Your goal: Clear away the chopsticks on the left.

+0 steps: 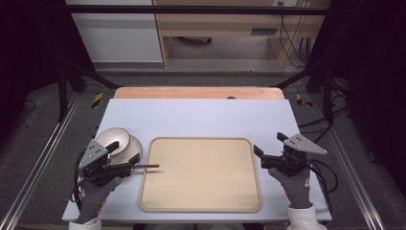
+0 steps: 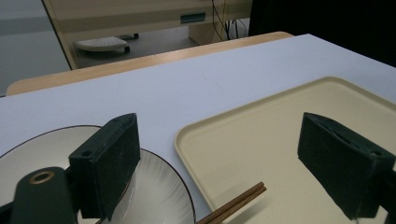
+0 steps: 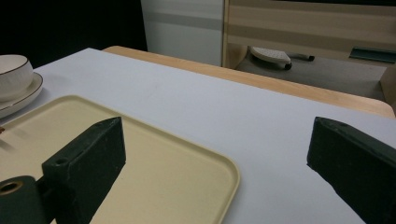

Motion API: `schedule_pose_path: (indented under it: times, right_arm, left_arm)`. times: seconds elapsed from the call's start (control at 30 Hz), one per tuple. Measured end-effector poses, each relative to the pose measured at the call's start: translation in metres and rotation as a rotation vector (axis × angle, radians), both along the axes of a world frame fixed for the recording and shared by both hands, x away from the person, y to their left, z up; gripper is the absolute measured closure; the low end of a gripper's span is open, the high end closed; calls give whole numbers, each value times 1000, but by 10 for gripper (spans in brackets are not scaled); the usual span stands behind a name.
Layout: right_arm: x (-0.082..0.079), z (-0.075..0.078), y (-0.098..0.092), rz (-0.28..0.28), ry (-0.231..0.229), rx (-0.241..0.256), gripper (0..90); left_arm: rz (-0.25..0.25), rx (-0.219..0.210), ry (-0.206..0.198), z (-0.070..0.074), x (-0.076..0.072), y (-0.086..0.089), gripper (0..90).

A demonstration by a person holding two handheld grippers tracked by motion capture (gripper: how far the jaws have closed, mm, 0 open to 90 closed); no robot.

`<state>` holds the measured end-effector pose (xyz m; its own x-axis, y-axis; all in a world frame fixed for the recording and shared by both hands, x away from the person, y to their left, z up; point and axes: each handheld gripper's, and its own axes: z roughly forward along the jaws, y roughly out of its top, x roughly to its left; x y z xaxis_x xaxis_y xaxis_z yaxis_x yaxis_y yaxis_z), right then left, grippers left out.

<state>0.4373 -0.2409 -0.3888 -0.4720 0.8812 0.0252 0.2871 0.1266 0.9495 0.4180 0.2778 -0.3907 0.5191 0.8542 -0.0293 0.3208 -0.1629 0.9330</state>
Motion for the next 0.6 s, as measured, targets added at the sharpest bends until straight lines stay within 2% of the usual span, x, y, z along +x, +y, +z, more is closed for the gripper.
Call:
schedule_pose_path:
  times: [0.1,0.27,0.37,0.6]
  right_arm:
    - [1,-1,0,6,8,-18,48]
    - [0,-1,2,7,9,-13,49]
    - [-1,0,1,7,5,-9,49]
    - [-5,6,1,9,-9,-8,49]
  left_arm:
    - [-3,7,1,0,0,2,132]
    - [-7,7,4,-1,0,7,136]
    - [-12,12,-5,1,-4,11,141]
    - [-23,40,12,-4,-18,22,146]
